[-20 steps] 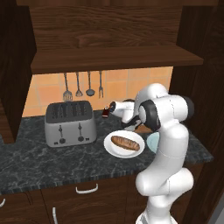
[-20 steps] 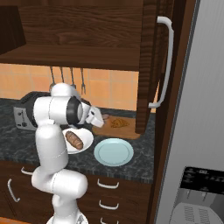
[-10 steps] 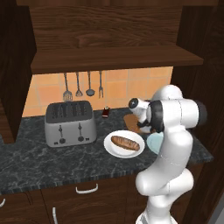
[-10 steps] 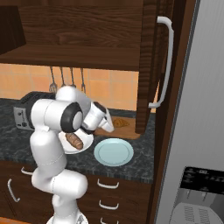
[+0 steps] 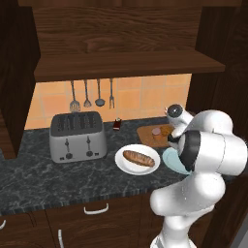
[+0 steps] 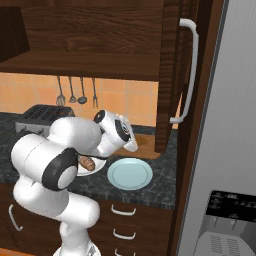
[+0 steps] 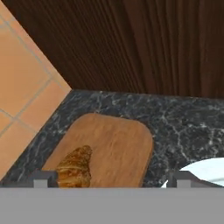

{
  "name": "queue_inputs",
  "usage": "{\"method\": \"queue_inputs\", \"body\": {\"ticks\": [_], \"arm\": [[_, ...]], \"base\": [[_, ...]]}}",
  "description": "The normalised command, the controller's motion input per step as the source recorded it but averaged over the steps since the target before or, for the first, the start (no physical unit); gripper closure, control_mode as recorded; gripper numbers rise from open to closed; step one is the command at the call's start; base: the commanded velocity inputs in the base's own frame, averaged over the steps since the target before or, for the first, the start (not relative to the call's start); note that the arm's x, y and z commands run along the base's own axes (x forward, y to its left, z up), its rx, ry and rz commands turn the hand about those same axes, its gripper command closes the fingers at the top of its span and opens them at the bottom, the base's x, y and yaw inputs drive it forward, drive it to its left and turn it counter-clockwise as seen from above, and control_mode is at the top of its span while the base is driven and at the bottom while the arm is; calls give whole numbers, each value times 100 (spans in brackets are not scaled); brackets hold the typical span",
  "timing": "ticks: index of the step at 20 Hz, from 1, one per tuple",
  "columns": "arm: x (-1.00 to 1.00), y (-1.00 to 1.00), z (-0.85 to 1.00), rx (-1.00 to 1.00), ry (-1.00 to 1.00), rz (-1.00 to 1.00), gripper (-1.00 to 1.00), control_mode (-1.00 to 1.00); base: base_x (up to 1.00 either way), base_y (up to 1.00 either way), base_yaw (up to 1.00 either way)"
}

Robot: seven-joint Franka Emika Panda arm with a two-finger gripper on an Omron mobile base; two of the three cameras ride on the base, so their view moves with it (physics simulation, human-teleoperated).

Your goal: From the different types of pastries on the counter, select a croissant and place it on the cutting board. Then retrieve a jar of jam from the cabinet and place it alongside the croissant on the cutting board.

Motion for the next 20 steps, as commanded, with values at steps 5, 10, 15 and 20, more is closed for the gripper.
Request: {"method": "queue_inputs", "body": {"ticks": [5,10,15,20], "arm": [[-93,23,31,-15,-14,19,-100,-100],[-86,30,18,-17,-4,10,-100,-100],[-99,3,84,-22,0,8,-100,-100],[-76,13,44,-19,-3,6,-100,-100]], "base": [[0,0,0],[0,0,0],[0,0,0],[0,0,0]]}}
